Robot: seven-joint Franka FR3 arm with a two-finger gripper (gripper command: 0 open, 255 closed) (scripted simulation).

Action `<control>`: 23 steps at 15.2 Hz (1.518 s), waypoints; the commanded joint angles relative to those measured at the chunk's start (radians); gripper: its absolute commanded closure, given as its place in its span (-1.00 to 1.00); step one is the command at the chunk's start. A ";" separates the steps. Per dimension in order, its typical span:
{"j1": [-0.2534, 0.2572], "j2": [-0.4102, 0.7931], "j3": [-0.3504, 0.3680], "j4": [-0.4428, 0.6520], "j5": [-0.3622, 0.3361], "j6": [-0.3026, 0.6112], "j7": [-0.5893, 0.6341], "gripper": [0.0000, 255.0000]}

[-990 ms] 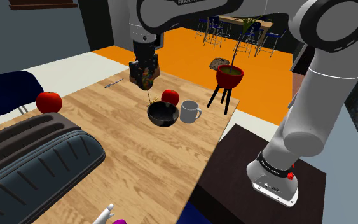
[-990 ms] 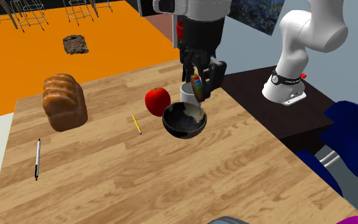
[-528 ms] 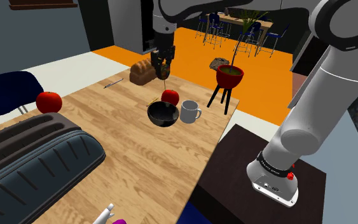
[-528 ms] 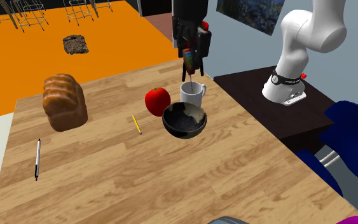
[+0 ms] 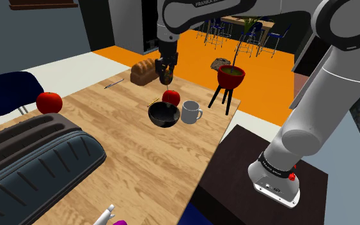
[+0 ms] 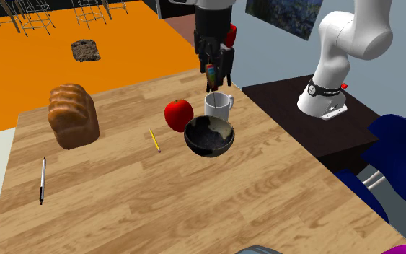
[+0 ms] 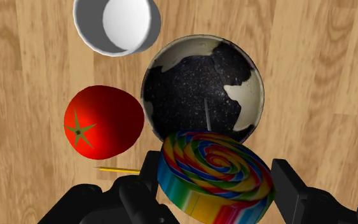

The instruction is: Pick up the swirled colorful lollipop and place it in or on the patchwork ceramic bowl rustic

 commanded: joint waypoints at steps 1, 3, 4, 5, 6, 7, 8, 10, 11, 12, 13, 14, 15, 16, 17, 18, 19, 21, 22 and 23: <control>0.001 0.006 0.000 -0.020 -0.002 0.027 0.002 1.00; 0.001 0.012 0.001 -0.041 -0.003 0.052 0.003 1.00; 0.001 0.015 0.001 -0.050 -0.004 0.065 0.004 1.00; 0.001 0.018 0.001 -0.060 -0.005 0.078 0.004 1.00; 0.001 0.022 0.001 -0.069 -0.006 0.091 0.005 1.00; 0.001 0.026 0.001 -0.078 -0.007 0.104 0.006 1.00; 0.002 0.030 0.001 -0.087 -0.008 0.117 0.006 1.00; 0.002 0.039 0.001 -0.104 -0.010 0.142 0.008 1.00; 0.002 0.043 0.001 -0.112 -0.011 0.155 0.009 1.00; 0.002 0.048 0.000 -0.120 -0.013 0.167 0.010 1.00; 0.002 0.053 0.000 -0.128 -0.014 0.180 0.011 1.00; 0.003 0.058 0.000 -0.135 -0.015 0.192 0.012 1.00; 0.003 0.058 0.000 -0.135 -0.015 0.192 0.012 1.00; 0.003 0.058 0.000 -0.135 -0.015 0.192 0.012 1.00; 0.003 0.058 0.000 -0.135 -0.015 0.192 0.012 1.00; 0.003 0.058 0.000 -0.135 -0.015 0.192 0.012 1.00; 0.003 0.058 0.000 -0.135 -0.015 0.192 0.012 1.00; 0.003 0.058 0.000 -0.135 -0.015 0.192 0.012 1.00; 0.003 0.058 0.000 -0.135 -0.015 0.192 0.012 1.00; 0.003 0.058 0.000 -0.135 -0.015 0.192 0.012 -1.00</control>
